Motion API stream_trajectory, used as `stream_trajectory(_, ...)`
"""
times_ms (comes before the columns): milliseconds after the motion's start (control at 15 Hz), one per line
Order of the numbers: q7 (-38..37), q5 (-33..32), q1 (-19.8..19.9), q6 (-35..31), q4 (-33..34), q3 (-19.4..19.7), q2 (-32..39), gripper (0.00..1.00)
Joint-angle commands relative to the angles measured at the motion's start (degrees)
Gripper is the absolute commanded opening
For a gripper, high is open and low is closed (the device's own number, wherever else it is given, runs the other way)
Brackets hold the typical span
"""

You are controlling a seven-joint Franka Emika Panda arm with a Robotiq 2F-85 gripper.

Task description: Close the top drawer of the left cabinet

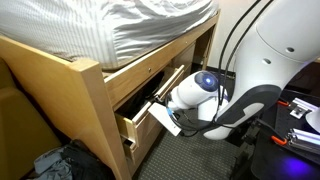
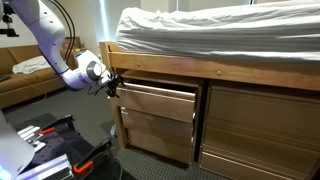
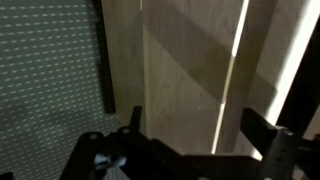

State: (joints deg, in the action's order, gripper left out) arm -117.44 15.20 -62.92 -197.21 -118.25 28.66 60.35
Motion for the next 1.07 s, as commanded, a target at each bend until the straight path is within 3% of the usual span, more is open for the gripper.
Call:
stream_trajectory(0, 8.25, 6.53, 2.56, -0.34, 2.36, -3.45, -0.39, 1.0)
stream_trajectory(200, 10.72, 6.6, 5.47, -0.41, 6.45, -5.11, -0.33, 1.0)
stream_trajectory(600, 10.82, 6.59, 5.8, -0.42, 6.91, -5.32, -0.24, 1.0)
stream_trajectory(667, 11.9, 6.4, 7.37, 0.63, 7.34, -6.89, -0.75, 1.0)
stream_trajectory(733, 13.25, 9.2, 5.93, -0.37, 7.03, -5.92, -0.2, 1.0)
stream_trajectory(1000, 14.6, 9.96, 6.77, -0.38, 7.39, -7.26, -0.17, 1.0)
